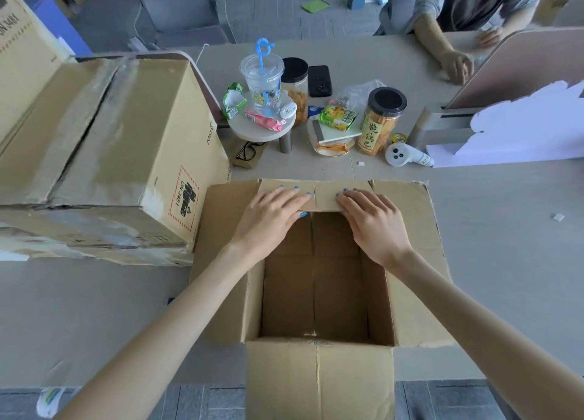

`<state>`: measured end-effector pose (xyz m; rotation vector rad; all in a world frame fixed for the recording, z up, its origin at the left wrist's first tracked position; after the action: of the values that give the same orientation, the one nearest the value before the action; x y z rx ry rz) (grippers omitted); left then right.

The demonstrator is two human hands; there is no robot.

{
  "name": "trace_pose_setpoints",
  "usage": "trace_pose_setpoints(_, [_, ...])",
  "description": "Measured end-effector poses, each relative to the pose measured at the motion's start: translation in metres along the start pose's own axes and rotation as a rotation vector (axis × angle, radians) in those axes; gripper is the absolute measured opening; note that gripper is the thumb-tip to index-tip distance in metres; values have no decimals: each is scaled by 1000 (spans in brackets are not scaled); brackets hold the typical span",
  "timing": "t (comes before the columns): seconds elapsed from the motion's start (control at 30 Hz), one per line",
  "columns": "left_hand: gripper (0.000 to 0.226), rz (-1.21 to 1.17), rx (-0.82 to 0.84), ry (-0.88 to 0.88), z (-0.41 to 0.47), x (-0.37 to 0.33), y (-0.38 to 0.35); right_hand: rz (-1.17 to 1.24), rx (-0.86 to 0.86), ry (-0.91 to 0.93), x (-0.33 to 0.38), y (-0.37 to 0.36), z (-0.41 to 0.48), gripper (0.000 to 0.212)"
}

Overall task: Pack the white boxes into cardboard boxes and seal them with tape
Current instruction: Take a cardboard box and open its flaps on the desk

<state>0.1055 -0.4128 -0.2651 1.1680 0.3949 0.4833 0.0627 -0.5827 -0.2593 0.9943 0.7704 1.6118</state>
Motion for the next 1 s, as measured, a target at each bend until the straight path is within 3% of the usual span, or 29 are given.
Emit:
trace_pose_setpoints(0.17, [23, 0, -113, -40, 41, 15, 33, 0, -158, -12, -5, 27, 34, 14])
trace_pose_setpoints(0.23, [17, 44, -176, -23, 62, 30, 39, -50, -167, -48, -5, 22, 59, 22])
trace_pose_setpoints(0.3, [34, 99, -159, 17, 78, 49, 31, -123, -85, -112, -9, 4, 82, 44])
trace_pose_setpoints(0.43, [81, 120, 68, 130, 77, 80, -15, -200, 180, -271, -29, -37, 92, 85])
trace_pose_setpoints(0.6, [79, -10, 370, 163, 30, 81, -83, -149, 495, -225, -42, -85, 48, 66])
trace_pose_setpoints(0.83, [45, 13, 300, 129, 14, 67, -82, -136, 460, -166, -45, -89, 31, 41])
trace_pose_setpoints(1.0, [44, 7, 315, 133, 16, 67, -80, -174, 485, -172, -42, -90, 31, 41])
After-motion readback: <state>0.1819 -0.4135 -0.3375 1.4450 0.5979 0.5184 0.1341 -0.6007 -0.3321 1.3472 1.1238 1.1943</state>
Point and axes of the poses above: each hand's wrist, its own z-axis towards the middle knuckle, its own y-axis out of the back of the hand, x = y × z, the point moved 8 cm from there along z, towards the middle knuckle, and after that the axes turned 14 degrees about -y, right-handed, at the moved point
